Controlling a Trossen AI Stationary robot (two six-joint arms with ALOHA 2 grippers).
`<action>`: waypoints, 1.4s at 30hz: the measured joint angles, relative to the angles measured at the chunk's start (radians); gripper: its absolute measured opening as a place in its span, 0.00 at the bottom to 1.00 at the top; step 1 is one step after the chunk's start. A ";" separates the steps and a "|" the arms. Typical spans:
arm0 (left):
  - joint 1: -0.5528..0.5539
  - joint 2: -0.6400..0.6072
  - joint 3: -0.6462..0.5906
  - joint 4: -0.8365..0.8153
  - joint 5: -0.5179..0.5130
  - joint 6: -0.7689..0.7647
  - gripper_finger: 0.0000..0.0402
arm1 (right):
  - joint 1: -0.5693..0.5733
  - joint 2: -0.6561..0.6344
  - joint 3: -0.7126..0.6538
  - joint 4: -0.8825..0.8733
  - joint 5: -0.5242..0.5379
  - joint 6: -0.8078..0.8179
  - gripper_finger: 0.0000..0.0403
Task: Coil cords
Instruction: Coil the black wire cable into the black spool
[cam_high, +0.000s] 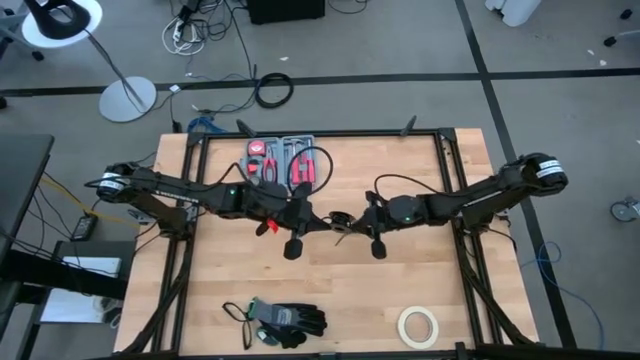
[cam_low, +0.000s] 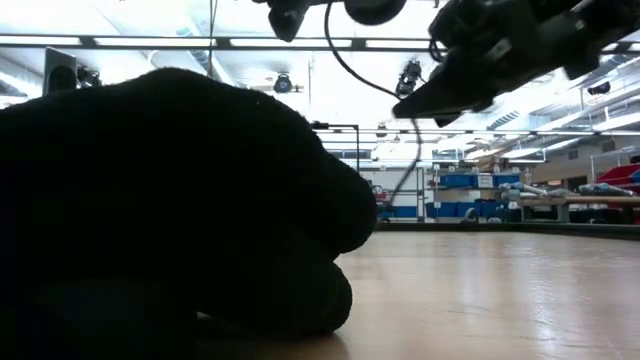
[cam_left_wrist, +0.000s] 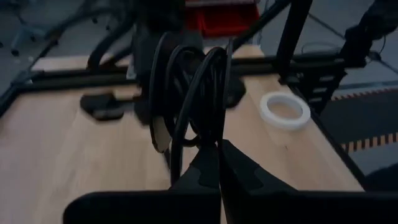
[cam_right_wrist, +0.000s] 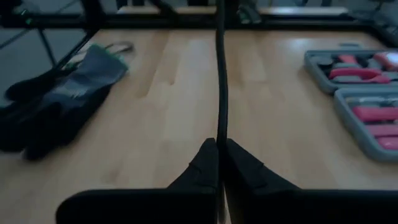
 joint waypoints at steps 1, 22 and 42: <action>0.000 0.000 0.000 -0.016 0.000 -0.001 0.00 | 0.010 -0.020 0.000 -0.032 0.000 0.000 0.01; 0.002 0.000 0.000 -0.167 -0.004 -0.038 0.00 | 0.217 -0.333 0.007 -0.318 0.018 0.110 0.01; -0.032 0.000 0.000 -0.144 -0.022 -0.052 0.00 | 0.102 -0.195 0.363 -0.470 -0.047 -0.019 0.01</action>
